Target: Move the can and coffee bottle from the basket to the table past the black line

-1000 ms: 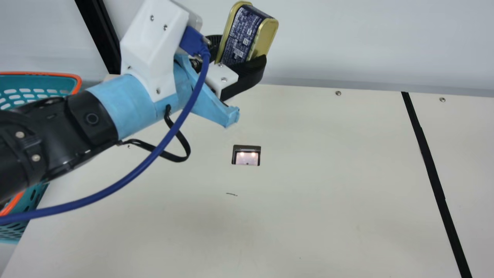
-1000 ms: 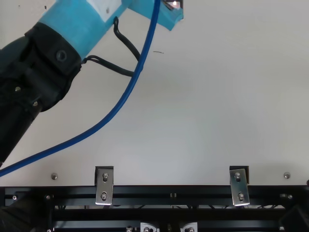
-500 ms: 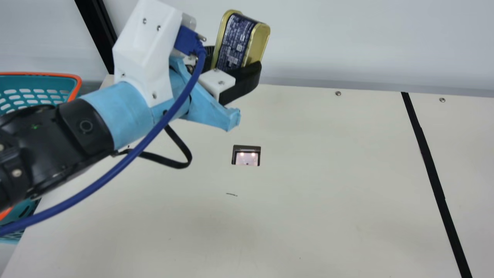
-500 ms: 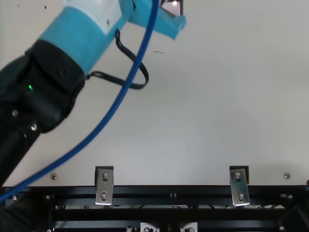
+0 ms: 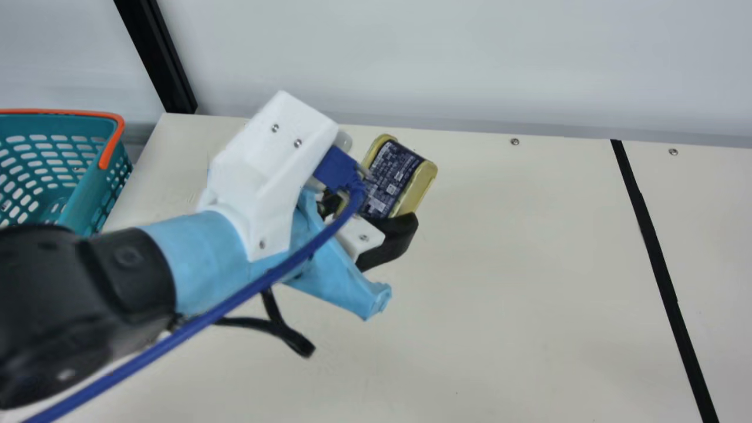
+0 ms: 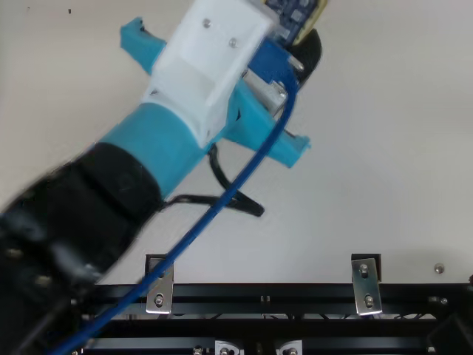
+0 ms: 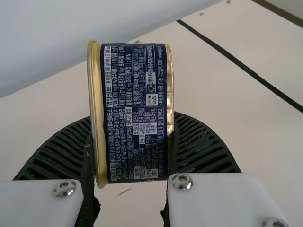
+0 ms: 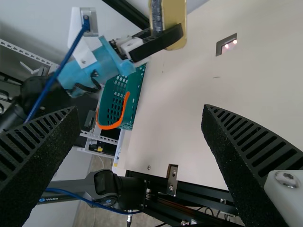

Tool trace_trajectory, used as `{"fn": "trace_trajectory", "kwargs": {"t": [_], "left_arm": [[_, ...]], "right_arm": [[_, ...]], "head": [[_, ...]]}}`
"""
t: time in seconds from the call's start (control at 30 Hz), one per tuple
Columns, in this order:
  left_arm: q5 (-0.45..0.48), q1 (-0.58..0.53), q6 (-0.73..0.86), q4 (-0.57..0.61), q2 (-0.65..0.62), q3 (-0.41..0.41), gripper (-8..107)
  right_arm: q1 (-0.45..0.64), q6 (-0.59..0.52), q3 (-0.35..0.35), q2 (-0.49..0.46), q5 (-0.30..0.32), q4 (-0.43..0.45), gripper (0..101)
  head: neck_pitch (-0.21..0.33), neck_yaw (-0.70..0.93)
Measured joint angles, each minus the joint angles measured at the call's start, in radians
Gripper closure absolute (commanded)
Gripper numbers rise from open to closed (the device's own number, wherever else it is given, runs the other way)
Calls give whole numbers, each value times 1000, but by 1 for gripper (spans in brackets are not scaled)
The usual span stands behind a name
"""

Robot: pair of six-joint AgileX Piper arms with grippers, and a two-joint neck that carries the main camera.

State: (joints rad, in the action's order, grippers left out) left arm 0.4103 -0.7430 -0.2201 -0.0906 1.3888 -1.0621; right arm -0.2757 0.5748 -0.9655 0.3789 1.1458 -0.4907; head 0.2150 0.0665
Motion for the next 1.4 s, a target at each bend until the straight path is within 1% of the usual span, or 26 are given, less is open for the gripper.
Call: {"fn": "trace_trajectory", "kwargs": {"t": [0.07,0.1,0.13,0.2,0.3,0.4,0.47,0.53,0.67,0.83,1.03,1.4], "left_arm": [[91,54,124,119,0,-55,89],[122,80,185,159,7,-75,89],[174,123,245,216,15,-105,89],[247,197,370,299,38,-156,89],[345,284,512,401,71,-213,89],[433,366,657,474,106,-257,89],[483,398,734,510,122,-271,89],[525,417,790,530,134,-274,89],[583,413,869,551,155,-269,89],[611,380,913,553,186,-258,89],[618,319,952,542,238,-238,89],[574,199,996,472,326,-187,89]], "right_arm": [[0,0,0,0,0,0,0],[0,0,0,0,0,0,0],[0,0,0,0,0,0,0],[0,0,0,0,0,0,0],[0,0,0,0,0,0,0],[0,0,0,0,0,0,0],[0,0,0,0,0,0,0],[0,0,0,0,0,0,0],[0,0,0,0,0,0,0],[0,0,0,0,0,0,0],[0,0,0,0,0,0,0],[0,0,0,0,0,0,0]], "head": [[0,0],[0,0],[0,0],[0,0],[0,0],[0,0],[-5,0],[0,0],[0,0],[-5,0],[0,0],[0,0]]}}
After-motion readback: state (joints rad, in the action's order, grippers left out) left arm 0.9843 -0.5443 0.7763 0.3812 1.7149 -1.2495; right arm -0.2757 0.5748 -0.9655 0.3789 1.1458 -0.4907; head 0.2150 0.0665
